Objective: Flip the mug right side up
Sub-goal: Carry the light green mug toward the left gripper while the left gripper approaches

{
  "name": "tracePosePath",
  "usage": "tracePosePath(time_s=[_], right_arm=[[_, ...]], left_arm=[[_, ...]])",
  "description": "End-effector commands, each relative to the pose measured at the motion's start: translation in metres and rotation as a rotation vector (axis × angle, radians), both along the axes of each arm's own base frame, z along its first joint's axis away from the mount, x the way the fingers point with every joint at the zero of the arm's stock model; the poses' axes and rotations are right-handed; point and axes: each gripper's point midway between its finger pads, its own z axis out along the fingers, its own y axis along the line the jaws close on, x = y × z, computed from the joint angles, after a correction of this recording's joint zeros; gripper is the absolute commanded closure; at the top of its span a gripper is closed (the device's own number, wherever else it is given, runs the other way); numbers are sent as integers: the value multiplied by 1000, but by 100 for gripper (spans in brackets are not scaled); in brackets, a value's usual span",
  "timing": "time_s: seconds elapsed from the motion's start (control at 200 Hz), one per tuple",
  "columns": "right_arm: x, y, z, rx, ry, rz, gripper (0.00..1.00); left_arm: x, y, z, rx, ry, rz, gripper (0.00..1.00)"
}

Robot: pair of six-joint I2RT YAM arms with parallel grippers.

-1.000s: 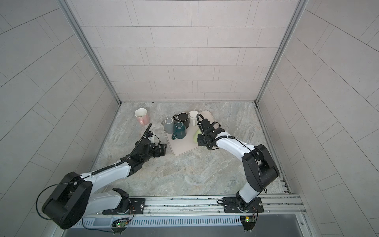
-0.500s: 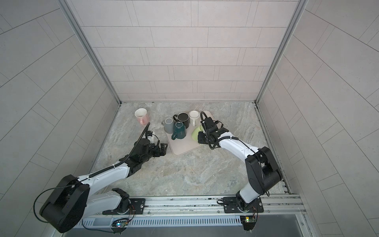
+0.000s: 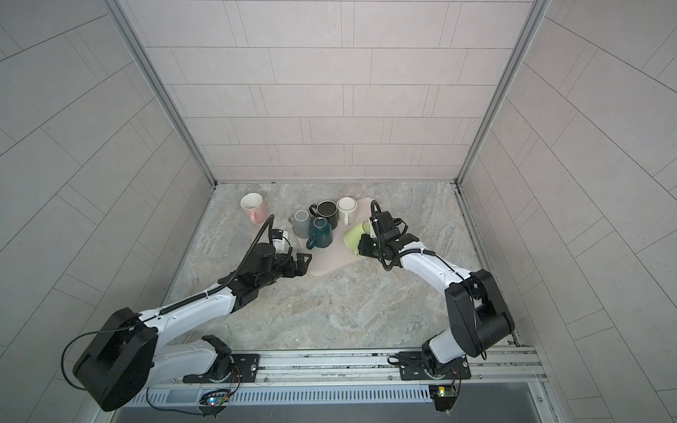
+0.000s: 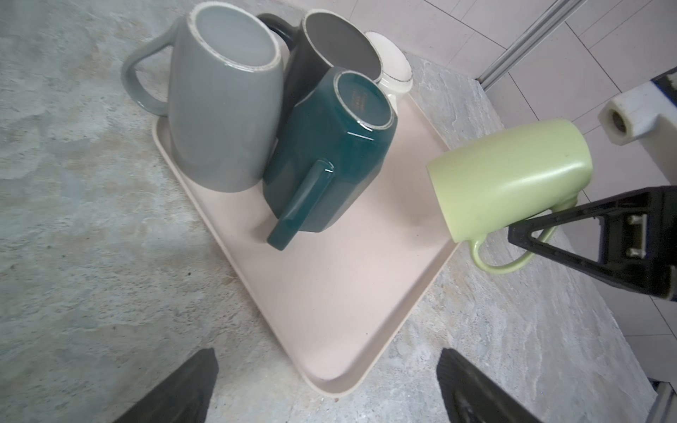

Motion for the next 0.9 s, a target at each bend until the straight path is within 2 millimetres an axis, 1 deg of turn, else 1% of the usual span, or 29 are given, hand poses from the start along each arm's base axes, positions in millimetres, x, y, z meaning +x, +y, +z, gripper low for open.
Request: tracePosePath(time_s=[0.0,0.185,0.32,0.4,0.465,0.55,0.661,0.786,0.896], right_arm=[[17,9,58,110,-193,12,100],[14,8,78,148,-255,18,100],[14,7,96,200,-339,-1,100],[14,3,102,221,-356,-28,100],[12,-2,105,192,-348,-40,100],[10,-1,111,200,-355,-31,100],[6,-4,123,210,-388,-42,100],[3,-5,136,240,-421,-44,100],[1,-6,143,260,-436,-52,100]], left_arm=[[-1,-20,10,-32,51,-69,0],[1,-36,23,-80,51,-98,0],[2,-52,42,-157,55,-142,0],[1,-61,53,-202,41,-163,0],[1,-65,57,-226,37,-170,0],[3,-71,63,-245,39,-182,0],[3,-77,71,-260,33,-193,0],[-1,-85,88,-307,15,-208,0],[-4,-89,100,-333,-7,-214,0]])
